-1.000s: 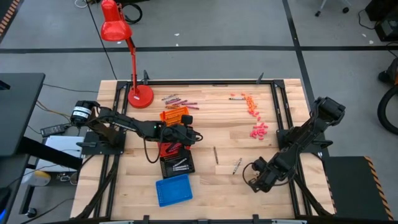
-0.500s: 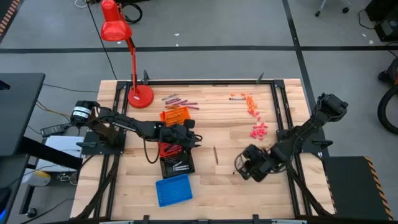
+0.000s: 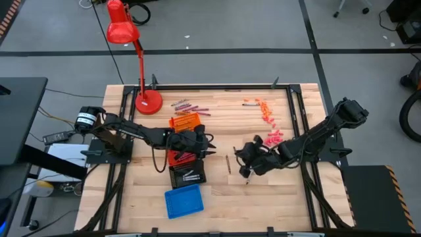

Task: Sort crayons
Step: Put the black crayon into the black basket

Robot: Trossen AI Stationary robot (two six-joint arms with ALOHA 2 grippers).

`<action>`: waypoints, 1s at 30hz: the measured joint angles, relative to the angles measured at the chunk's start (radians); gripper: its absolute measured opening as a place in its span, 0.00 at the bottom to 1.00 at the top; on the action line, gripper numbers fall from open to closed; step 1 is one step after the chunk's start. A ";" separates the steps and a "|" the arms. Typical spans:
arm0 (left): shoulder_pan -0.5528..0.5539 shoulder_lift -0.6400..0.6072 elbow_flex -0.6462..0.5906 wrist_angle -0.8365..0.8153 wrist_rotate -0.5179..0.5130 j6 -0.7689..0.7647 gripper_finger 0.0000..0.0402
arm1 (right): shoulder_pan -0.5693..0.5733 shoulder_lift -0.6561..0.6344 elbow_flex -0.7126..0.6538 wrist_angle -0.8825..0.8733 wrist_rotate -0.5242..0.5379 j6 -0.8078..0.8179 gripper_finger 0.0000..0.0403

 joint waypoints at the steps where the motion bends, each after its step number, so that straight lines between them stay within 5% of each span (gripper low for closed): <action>1: 0.000 0.000 0.000 0.003 0.000 -0.014 0.26 | -0.003 0.000 0.000 0.045 0.000 -0.063 0.07; 11: -0.041 0.000 0.000 0.007 -0.002 -0.101 0.26 | -0.041 0.000 0.000 0.449 -0.041 -0.551 0.07; 17: -0.070 0.000 0.000 0.077 -0.068 -0.105 0.28 | -0.098 0.010 0.001 0.563 -0.197 -0.647 0.07; 30: -0.088 0.000 0.000 0.104 -0.108 -0.132 0.40 | -0.156 0.010 0.001 0.687 -0.356 -0.744 0.07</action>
